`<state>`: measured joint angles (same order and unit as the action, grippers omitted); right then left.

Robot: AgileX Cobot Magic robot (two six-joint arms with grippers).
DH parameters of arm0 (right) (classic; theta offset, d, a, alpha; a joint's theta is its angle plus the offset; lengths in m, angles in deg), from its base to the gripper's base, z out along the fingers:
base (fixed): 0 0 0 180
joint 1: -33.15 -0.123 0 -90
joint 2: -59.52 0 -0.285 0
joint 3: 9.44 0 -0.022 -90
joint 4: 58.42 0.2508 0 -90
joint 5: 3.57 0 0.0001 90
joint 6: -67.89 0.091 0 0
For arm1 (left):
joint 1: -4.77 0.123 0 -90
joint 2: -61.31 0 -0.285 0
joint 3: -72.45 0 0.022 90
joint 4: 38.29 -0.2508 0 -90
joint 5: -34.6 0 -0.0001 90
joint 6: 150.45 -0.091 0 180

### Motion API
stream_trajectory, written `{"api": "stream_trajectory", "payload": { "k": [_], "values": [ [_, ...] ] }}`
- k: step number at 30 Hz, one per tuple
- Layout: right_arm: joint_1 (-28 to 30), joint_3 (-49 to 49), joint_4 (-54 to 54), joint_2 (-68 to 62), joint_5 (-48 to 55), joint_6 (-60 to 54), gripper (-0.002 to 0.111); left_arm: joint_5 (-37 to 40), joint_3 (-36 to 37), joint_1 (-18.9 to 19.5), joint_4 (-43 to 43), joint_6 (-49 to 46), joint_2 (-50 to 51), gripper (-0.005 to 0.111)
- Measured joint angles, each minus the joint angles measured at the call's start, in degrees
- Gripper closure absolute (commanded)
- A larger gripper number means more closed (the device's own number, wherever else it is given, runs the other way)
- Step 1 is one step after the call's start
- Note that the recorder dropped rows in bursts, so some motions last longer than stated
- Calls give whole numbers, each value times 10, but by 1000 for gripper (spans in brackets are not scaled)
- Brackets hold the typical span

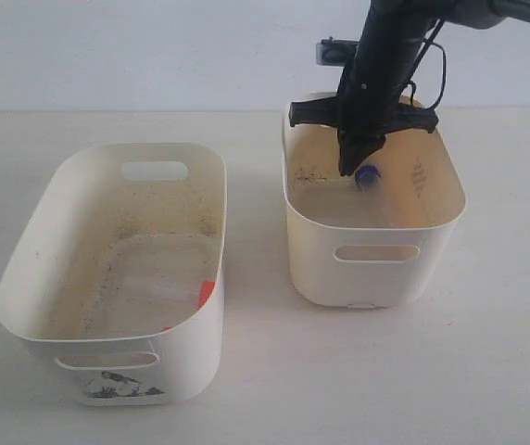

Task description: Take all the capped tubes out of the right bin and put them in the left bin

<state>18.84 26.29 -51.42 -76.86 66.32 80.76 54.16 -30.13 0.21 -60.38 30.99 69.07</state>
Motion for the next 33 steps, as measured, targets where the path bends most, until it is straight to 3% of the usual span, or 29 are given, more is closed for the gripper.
{"api": "stream_trajectory", "payload": {
  "k": [27, 30, 33],
  "values": [
    [-5, -40, -35, -42, -2, -3, 108, 0, 0, 0, 0, 0, 0, 102],
    [-5, -40, -38, -42, -3, -6, 96, 0, 0, 0, 0, 0, 0, 102],
    [-5, -40, -40, -42, -4, -13, 71, 0, 0, 0, 0, 0, 0, 102]
  ]
}}
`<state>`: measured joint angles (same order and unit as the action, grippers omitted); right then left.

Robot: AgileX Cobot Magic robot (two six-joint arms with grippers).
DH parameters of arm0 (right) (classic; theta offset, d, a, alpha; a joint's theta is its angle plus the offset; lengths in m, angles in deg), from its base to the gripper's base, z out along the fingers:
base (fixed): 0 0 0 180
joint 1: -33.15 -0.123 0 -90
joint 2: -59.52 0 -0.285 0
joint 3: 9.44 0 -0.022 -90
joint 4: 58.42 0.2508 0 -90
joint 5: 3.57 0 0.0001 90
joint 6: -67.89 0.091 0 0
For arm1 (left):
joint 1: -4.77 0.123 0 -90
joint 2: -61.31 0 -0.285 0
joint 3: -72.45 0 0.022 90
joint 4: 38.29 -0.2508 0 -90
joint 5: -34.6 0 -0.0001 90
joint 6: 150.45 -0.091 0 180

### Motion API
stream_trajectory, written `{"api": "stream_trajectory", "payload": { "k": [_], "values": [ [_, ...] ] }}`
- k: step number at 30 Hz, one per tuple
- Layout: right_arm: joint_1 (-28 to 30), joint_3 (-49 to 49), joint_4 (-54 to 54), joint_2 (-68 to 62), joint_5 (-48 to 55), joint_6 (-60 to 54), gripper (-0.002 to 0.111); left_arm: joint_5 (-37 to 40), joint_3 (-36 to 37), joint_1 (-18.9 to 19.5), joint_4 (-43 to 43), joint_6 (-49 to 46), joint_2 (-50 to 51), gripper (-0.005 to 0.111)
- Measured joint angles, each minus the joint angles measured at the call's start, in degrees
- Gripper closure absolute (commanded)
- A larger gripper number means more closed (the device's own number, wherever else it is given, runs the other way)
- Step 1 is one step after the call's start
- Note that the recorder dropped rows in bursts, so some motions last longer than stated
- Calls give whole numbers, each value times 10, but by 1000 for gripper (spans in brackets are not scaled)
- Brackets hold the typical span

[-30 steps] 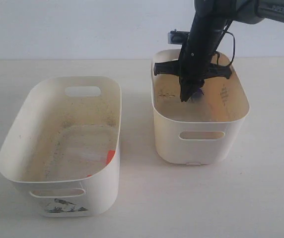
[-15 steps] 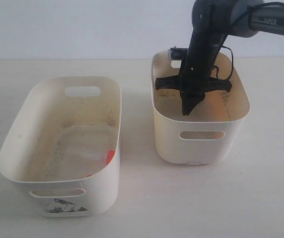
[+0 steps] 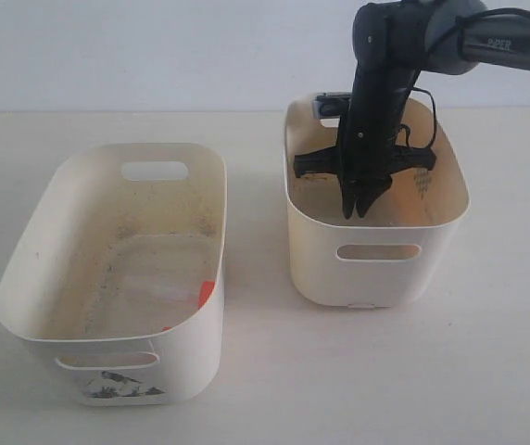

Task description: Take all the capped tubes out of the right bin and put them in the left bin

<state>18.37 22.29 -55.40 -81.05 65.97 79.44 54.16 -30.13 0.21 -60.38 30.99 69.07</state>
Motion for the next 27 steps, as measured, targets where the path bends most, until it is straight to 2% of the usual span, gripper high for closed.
{"api": "stream_trajectory", "payload": {
  "k": [3, 5, 16, 27],
  "values": [
    [0, 0, -1, 0, 0, -5, 51, 0, 0, 0, 0, 0, 0, 102],
    [0, 0, -2, 0, 0, -6, 46, 0, 0, 0, 0, 0, 0, 102],
    [-1, 20, -10, 0, -1, -6, 45, 0, 0, 0, 0, 0, 0, 102],
    [-2, 40, -61, 0, -3, -8, 45, 0, 0, 0, 0, 0, 0, 102]
  ]
}}
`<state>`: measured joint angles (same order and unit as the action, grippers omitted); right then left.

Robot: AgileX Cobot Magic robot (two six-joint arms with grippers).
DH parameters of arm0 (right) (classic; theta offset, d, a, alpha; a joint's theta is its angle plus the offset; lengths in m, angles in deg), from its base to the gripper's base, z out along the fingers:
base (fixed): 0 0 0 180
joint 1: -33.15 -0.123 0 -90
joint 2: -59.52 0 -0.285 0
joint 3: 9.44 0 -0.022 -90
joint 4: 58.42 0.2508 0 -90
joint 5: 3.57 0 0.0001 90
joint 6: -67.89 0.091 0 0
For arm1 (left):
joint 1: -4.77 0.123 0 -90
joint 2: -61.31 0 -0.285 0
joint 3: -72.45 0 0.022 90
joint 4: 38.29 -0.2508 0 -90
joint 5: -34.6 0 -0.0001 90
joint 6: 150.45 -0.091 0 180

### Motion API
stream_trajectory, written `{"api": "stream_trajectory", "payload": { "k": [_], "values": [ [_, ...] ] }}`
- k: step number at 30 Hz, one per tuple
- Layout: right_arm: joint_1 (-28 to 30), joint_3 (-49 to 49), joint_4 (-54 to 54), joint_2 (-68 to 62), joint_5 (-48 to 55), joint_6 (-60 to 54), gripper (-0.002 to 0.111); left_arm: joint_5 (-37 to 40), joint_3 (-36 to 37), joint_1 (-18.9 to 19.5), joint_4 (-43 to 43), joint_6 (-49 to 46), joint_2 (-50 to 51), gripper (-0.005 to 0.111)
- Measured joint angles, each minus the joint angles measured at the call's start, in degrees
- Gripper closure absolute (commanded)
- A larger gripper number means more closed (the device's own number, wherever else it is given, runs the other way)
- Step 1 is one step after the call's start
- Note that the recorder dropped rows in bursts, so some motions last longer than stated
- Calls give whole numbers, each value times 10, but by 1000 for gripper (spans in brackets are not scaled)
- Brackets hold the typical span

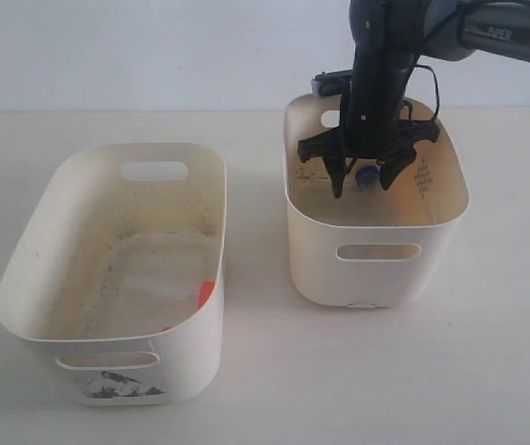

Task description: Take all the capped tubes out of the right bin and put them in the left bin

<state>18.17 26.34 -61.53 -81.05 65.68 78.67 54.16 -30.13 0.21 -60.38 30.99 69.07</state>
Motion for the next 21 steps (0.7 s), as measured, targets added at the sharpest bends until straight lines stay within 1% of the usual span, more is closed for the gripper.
{"api": "stream_trajectory", "payload": {
  "k": [21],
  "values": [
    [-10, 4, -50, -29, -3, 21, 45, 0, 0, 0, 0, 0, 0, 102]
  ]
}}
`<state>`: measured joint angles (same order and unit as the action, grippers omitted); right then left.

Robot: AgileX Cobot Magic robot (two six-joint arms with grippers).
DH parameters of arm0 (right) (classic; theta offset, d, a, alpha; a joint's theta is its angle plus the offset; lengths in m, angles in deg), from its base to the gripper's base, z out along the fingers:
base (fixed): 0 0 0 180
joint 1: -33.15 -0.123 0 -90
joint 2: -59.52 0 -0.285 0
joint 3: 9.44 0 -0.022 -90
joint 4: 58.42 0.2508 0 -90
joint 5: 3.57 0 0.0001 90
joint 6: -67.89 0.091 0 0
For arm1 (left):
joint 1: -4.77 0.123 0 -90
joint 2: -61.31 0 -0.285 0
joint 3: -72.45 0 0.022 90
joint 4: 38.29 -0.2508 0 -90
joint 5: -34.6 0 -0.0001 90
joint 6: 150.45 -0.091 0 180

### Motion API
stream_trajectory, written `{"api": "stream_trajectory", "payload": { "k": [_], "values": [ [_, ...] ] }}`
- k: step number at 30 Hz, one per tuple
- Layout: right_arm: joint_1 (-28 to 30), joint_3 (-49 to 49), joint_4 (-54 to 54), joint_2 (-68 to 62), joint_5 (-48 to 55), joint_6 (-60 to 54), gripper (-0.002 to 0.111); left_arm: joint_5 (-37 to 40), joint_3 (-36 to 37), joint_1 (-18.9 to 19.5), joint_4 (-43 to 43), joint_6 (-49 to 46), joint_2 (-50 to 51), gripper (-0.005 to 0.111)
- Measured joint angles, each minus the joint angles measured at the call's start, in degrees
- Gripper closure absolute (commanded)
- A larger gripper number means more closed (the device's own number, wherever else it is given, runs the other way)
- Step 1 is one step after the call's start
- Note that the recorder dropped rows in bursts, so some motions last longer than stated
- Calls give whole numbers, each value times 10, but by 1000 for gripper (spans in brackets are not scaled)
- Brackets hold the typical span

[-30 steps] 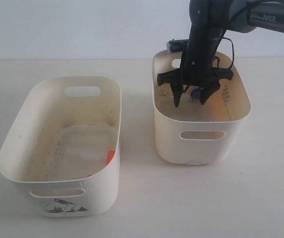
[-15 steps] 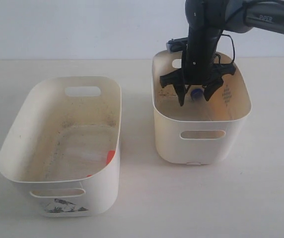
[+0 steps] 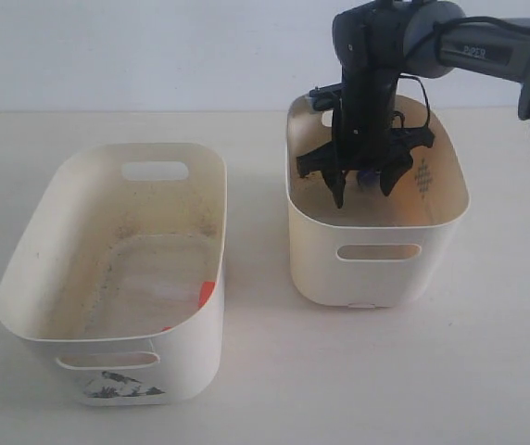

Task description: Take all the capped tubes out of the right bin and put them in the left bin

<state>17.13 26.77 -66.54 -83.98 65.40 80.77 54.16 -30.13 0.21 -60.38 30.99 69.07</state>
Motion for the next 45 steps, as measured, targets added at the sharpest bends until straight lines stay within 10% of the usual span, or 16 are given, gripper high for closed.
{"api": "stream_trajectory", "payload": {
  "k": [38, 41, 45],
  "values": [
    [-18, -113, -99, 32, -28, 12, 45, 0, 0, 0, 0, 0, 0, 102],
    [-18, -112, -101, 28, -28, 17, 57, 0, 0, 0, 0, 0, 0, 102],
    [-18, -110, -96, 24, -30, 23, 101, 0, 0, 0, 0, 0, 0, 102]
  ]
}}
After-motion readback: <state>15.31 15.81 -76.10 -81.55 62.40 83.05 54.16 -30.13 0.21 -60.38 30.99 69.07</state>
